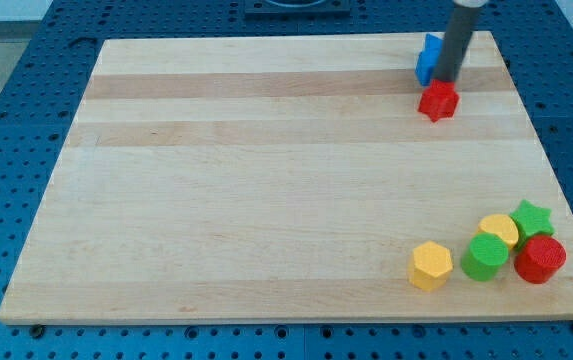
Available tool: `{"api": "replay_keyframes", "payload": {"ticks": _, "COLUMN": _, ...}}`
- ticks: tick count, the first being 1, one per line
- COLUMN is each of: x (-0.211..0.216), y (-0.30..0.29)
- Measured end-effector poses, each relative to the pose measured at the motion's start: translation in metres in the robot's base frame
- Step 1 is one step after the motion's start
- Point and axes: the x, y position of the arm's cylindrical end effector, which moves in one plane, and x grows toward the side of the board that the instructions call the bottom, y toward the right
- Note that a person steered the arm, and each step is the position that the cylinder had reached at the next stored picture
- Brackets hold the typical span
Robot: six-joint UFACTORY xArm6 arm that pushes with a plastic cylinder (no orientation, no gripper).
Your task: Move the red star above the yellow hexagon
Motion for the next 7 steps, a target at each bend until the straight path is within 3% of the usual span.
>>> {"api": "replay_keyframes", "payload": {"ticks": 1, "x": 0.034, "y": -0.015}}
{"api": "replay_keyframes", "payload": {"ticks": 3, "x": 0.006, "y": 0.006}}
{"api": "replay_keyframes", "payload": {"ticks": 4, "x": 0.025, "y": 0.004}}
{"api": "replay_keyframes", "payload": {"ticks": 6, "x": 0.107, "y": -0.070}}
{"api": "replay_keyframes", "payload": {"ticks": 7, "x": 0.129, "y": -0.078}}
